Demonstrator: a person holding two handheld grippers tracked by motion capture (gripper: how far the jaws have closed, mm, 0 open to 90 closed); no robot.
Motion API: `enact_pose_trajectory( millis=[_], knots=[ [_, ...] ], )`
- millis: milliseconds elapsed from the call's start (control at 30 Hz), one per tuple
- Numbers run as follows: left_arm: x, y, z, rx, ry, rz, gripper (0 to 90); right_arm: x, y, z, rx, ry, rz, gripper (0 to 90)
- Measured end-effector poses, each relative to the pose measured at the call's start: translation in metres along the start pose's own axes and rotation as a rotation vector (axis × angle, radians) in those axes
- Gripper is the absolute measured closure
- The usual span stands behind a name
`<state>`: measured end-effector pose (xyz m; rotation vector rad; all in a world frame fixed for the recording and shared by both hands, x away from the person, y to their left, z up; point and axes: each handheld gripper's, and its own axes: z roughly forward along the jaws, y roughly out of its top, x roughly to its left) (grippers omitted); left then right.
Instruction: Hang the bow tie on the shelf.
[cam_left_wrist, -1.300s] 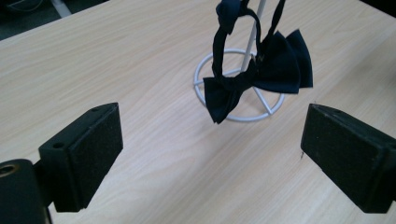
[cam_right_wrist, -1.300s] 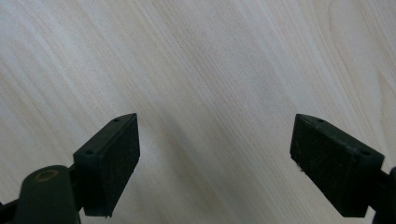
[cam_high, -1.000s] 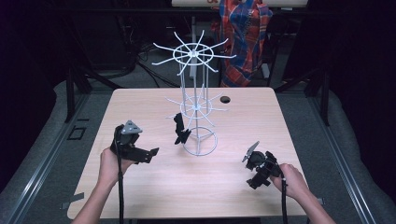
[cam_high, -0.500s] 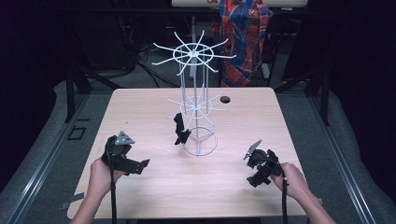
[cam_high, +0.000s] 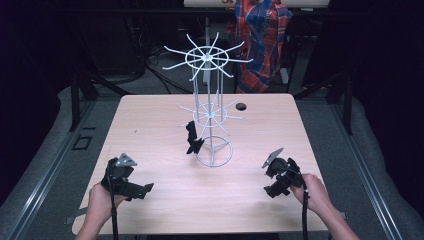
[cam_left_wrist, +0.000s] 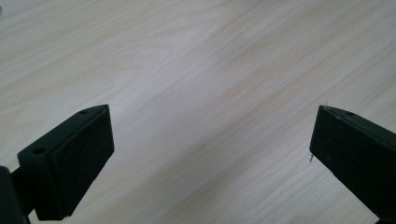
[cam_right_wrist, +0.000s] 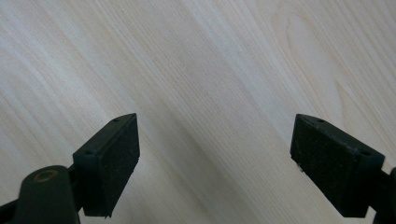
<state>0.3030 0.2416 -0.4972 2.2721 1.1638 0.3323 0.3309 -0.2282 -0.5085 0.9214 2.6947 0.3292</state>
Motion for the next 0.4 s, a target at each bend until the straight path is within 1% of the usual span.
enact_pose_trajectory(
  millis=[33, 67, 100, 133, 167, 267, 300, 400],
  knots=[
    [0.0, -0.001, 0.001, 0.001, 0.001, -0.006, 0.0, 0.0, 0.0, 0.0, 0.005, 0.001, -0.004, 15.3],
    [0.0, 0.0, 0.002, 0.006, 0.006, -0.002, 0.0, 0.0, 0.001, 0.001, 0.008, 0.003, -0.009, 15.3],
    [0.001, 0.0, 0.003, 0.009, 0.01, 0.001, 0.1, 0.0, 0.001, 0.003, -0.004, 0.008, 0.0, 15.3],
    [0.001, 0.001, 0.004, 0.017, 0.008, 0.004, 0.0, 0.0, 0.002, 0.003, 0.011, 0.005, -0.011, 15.4],
    [0.002, 0.001, 0.005, 0.018, 0.01, 0.004, 0.0, 0.001, 0.002, 0.003, 0.009, 0.006, -0.011, 15.3],
    [0.004, 0.001, 0.009, 0.048, 0.017, 0.012, 0.0, 0.002, 0.002, 0.003, 0.015, 0.003, -0.024, 15.3],
    [0.005, 0.001, 0.01, 0.053, 0.028, 0.017, 0.1, 0.002, 0.002, 0.003, 0.01, 0.004, -0.023, 15.4],
    [0.008, 0.0, 0.012, 0.055, 0.022, 0.002, 0.0, 0.002, 0.002, 0.003, 0.011, 0.002, -0.021, 15.4]
  ],
)
